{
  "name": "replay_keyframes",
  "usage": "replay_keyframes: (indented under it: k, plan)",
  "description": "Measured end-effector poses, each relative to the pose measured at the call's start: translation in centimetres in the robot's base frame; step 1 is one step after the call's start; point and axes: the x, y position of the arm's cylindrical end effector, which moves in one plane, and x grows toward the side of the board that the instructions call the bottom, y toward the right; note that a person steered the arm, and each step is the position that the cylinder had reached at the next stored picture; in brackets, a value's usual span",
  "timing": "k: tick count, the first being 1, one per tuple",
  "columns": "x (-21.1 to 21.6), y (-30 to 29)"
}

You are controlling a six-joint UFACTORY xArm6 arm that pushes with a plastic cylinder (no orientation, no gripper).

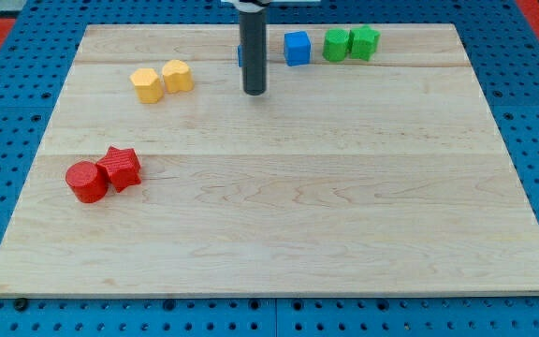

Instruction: Separate the yellow blocks from each other

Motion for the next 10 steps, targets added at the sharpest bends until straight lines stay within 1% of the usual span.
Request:
replay_keyframes:
  k: [1, 2, 4, 5, 7, 8, 9, 10]
  plan:
    - [0.0, -4.1]
    - [-1.0, -6.7]
    - [-4.4, -12.0]
    - [-4.9, -12.4]
    - [-0.8, -12.9]
    - [-0.1, -12.2]
    - [1.2, -9.7]
    - [4.2, -8.4]
